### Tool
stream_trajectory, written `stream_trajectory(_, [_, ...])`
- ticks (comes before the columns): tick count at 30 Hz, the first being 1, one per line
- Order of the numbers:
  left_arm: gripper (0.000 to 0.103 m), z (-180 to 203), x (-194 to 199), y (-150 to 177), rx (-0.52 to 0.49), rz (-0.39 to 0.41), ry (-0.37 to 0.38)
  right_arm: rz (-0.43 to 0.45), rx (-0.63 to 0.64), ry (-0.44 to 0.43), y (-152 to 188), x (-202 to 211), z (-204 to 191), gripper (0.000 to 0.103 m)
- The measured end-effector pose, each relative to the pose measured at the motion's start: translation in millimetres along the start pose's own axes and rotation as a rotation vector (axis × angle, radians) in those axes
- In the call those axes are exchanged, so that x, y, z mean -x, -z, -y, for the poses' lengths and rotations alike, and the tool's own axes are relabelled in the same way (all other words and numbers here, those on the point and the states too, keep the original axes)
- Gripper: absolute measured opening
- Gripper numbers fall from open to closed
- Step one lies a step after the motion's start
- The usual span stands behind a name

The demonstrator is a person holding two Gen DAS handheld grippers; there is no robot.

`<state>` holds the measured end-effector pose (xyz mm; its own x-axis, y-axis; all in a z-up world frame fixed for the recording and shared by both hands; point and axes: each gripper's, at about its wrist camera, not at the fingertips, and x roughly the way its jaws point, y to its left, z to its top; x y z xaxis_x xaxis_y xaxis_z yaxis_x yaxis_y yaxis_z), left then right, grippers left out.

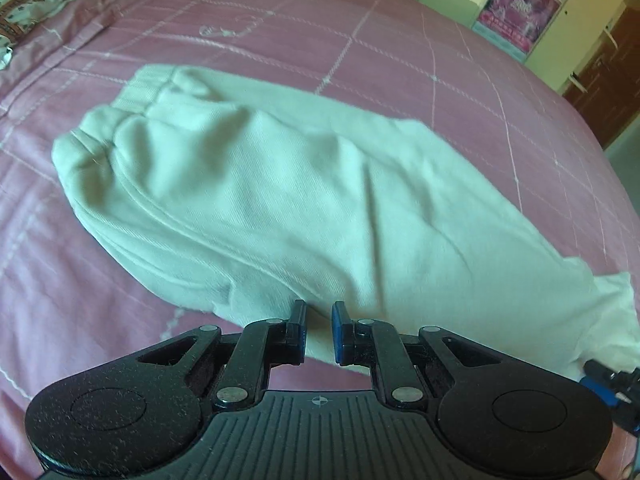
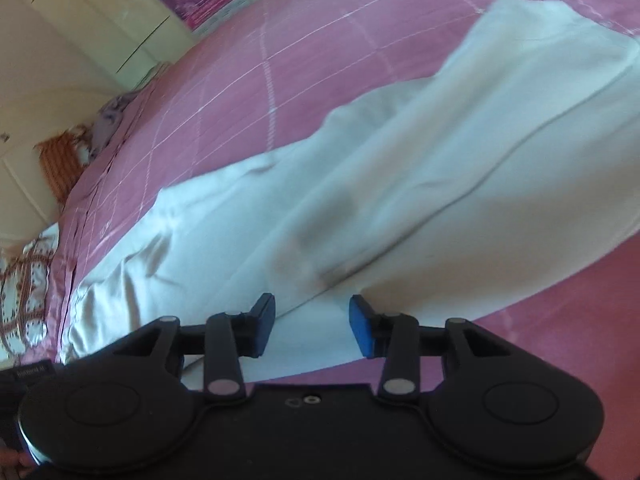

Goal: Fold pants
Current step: 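Lift the waistband with both grippers and fold it over toward the leg cuffs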

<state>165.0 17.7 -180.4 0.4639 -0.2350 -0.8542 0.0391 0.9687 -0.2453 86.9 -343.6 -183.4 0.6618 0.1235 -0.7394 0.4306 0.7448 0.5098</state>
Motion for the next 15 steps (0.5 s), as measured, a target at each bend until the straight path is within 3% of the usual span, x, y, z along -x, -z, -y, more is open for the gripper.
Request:
stream_trajectory(2, [0.012,2.1,-11.9,11.8,0.014,-0.043,-0.002,0.03,-0.048,0.028,-7.6,7.8,23.0,0.041])
stream_trajectory(6, [0.012,5.1,-7.4,17.8,0.007,-0.02,-0.01,0.051,-0.199,0.003,-21.1,6.7,60.9,0.04])
stream_trajectory(11, [0.012,1.2,-9.2,15.1,0.04,-0.031,-0.015,0.117,-0.291,-0.007,-37.6,-12.7,70.4,0.041])
stream_trajectory(13, [0.012,3.6,-8.1,17.6,0.021,-0.026,-0.025,0.15,-0.295,0.002,-43.1,-18.3,69.8,0.032])
stream_trajectory(15, [0.012,5.7,-7.9,18.2,0.007,-0.021,-0.032,0.173,-0.342,-0.006,-45.5,-20.1,73.5,0.015])
